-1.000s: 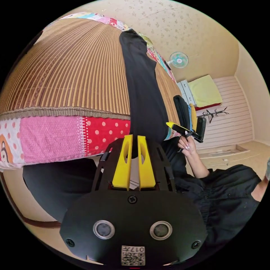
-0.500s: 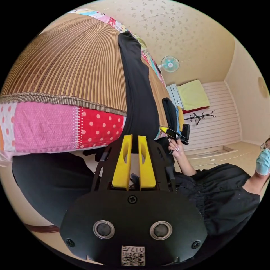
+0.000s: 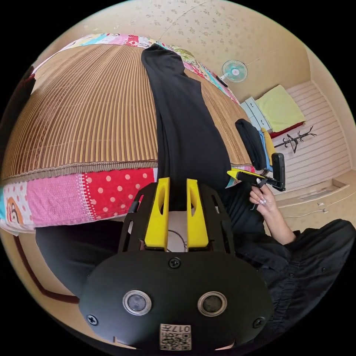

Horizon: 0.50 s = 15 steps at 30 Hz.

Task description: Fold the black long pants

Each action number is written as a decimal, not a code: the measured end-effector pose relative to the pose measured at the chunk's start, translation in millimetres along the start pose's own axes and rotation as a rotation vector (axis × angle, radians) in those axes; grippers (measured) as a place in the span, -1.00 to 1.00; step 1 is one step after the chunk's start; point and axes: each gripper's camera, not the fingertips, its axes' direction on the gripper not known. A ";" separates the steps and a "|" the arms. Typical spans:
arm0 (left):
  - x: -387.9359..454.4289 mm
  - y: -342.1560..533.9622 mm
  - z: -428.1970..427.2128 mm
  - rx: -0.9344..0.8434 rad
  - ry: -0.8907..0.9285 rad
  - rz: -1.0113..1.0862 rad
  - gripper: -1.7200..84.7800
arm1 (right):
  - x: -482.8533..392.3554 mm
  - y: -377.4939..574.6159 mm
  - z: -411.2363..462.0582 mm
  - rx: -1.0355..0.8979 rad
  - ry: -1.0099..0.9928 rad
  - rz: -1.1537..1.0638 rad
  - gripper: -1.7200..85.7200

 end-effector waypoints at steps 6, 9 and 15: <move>8.3 12.4 7.9 0.008 -0.050 -0.034 -0.81 | 4.0 -4.8 8.0 -0.007 -0.031 0.022 -0.80; 10.9 10.2 -1.6 -0.010 -0.022 0.011 -0.88 | 1.2 -7.8 7.8 -0.029 -0.024 0.013 -0.84; -15.6 17.5 -28.2 -0.012 0.015 -0.017 -0.90 | -18.4 -3.7 16.5 -0.041 -0.014 -0.096 -0.89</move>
